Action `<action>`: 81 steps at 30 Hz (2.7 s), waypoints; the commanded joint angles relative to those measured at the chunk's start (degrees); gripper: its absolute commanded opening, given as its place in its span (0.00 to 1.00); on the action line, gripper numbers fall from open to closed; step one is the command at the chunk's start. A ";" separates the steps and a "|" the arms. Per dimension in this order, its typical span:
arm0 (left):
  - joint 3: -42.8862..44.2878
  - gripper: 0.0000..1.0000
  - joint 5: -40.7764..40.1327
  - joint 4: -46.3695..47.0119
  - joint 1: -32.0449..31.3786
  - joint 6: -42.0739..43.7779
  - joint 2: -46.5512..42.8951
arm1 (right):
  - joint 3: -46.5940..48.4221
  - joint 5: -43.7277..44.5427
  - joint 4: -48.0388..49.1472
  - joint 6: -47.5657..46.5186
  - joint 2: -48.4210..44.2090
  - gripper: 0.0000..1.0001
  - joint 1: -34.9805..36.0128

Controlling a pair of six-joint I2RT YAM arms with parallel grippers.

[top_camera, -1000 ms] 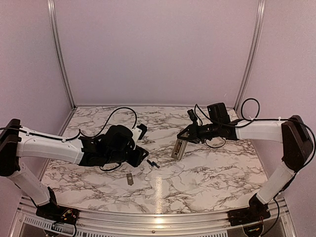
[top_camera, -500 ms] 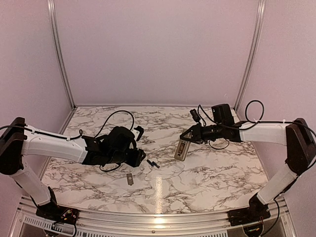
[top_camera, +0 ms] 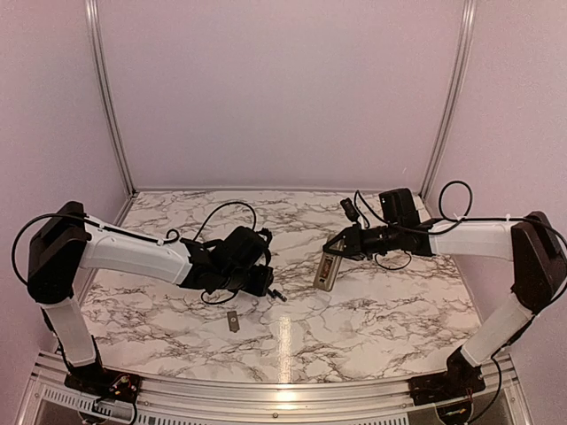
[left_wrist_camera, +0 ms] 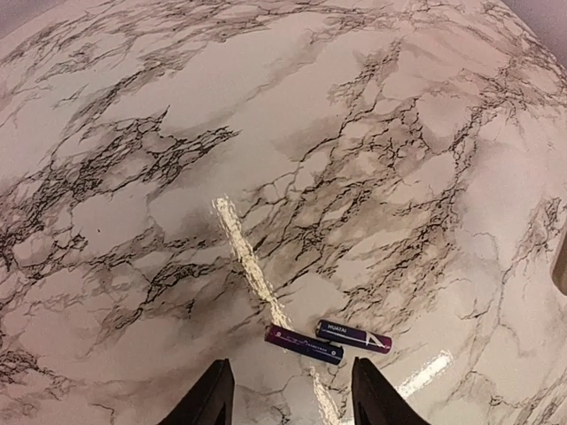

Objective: Load the batteries into the remote control
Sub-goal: Move the battery to the center of the board.

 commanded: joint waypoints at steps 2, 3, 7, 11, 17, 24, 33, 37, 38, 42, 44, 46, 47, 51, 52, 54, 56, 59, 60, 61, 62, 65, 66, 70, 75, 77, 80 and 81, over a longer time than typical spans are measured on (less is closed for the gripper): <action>3.81 0.46 -1.92 -3.80 0.21 -2.42 3.78 | -0.05 -0.59 1.48 -0.23 1.56 0.00 -0.60; 4.36 0.46 -2.01 -4.31 0.21 -2.47 4.40 | 0.00 -0.75 1.62 -0.12 1.70 0.00 -0.60; 5.82 0.45 -2.04 -5.21 0.19 -2.95 6.43 | 0.30 -0.67 1.46 -0.39 1.84 0.00 -0.57; 6.71 0.44 -2.73 -5.89 0.21 -3.34 7.67 | 0.41 -0.71 1.63 -0.47 2.38 0.00 -0.59; 7.59 0.40 -3.98 -6.43 0.37 -3.62 8.65 | 0.42 -1.21 2.10 -0.24 2.79 0.00 -0.57; 8.11 0.38 -4.43 -6.50 0.98 -4.06 9.72 | 0.30 -1.22 2.05 -0.31 2.72 0.00 -0.58; 8.87 0.37 -3.64 -6.00 1.36 -4.15 11.11 | 0.15 -1.04 2.27 -0.38 3.28 0.00 -0.58; 8.90 0.37 -3.47 -5.68 1.44 -4.40 11.77 | 0.18 -1.12 2.45 -0.30 3.47 0.00 -0.60; 8.97 0.37 -3.42 -5.67 1.44 -4.45 11.99 | 0.18 -1.13 2.45 -0.34 3.54 0.00 -0.59; 9.16 0.37 -3.22 -5.63 1.53 -4.39 12.80 | 0.33 -1.13 2.36 -0.35 3.48 0.00 -0.59; 9.15 0.37 -3.19 -5.68 1.53 -4.32 13.15 | 0.37 -1.02 2.31 -0.38 3.55 0.00 -0.60; 9.12 0.37 -3.03 -5.72 1.62 -4.08 13.50 | 0.33 -1.04 2.25 -0.40 3.69 0.00 -0.54; 9.13 0.37 -3.02 -5.84 1.62 -4.01 13.62 | 0.37 -1.03 2.27 -0.46 3.73 0.00 -0.58; 8.07 0.35 -3.03 -6.51 1.62 -3.76 13.00 | 0.33 -0.95 2.18 -0.50 3.82 0.00 -0.59; 7.46 0.33 -3.03 -6.57 1.62 -3.73 12.54 | 0.33 -0.96 2.14 -0.57 3.82 0.00 -0.58; 5.90 0.31 -2.94 -6.43 1.62 -3.71 11.46 | 0.44 -0.96 2.08 -0.59 3.89 0.00 -0.58; 4.10 0.29 -2.93 -5.90 1.55 -3.29 10.15 | 0.56 -0.96 2.01 -0.63 3.95 0.00 -0.60; 1.40 0.28 -2.88 -5.46 1.55 -2.96 8.43 | 0.63 -1.04 2.26 -0.50 4.30 0.00 -0.60; 0.84 0.28 -3.03 -5.53 1.55 -2.80 7.78 | 0.60 -1.11 2.33 -0.45 4.48 0.00 -0.52; 0.29 0.27 -3.28 -5.51 1.56 -2.70 7.25 | 0.59 -1.17 2.39 -0.40 4.58 0.00 -0.59; -0.21 0.28 -3.81 -5.56 1.53 -2.74 6.65 | 0.52 -1.27 2.53 -0.30 4.72 0.00 -0.55; -1.62 0.31 -4.83 -5.35 1.62 -2.63 3.96 | 0.32 -1.64 2.94 0.00 4.95 0.00 -0.59; -2.52 0.33 -4.36 -4.50 1.62 -1.97 2.67 | 0.30 -1.67 2.97 0.02 4.96 0.00 -0.58; -6.72 0.43 0.28 0.07 1.58 4.59 -3.32 | 0.19 -1.89 2.99 0.04 4.67 0.00 -0.59; -10.64 0.54 11.79 2.83 1.53 16.11 -9.83 | -0.13 -2.15 2.69 -0.41 4.32 0.00 -0.55; -9.96 0.56 14.83 1.09 1.53 19.93 -9.81 | -0.53 -2.94 3.30 -0.35 3.99 0.00 -0.60; -8.42 0.56 18.85 -1.67 0.89 24.64 -8.18 | -1.60 -4.31 4.95 -0.35 3.04 0.00 -0.60; -8.17 0.56 19.37 -2.24 0.69 26.63 -7.84 | -1.78 -4.54 4.93 -0.55 2.53 0.00 -0.55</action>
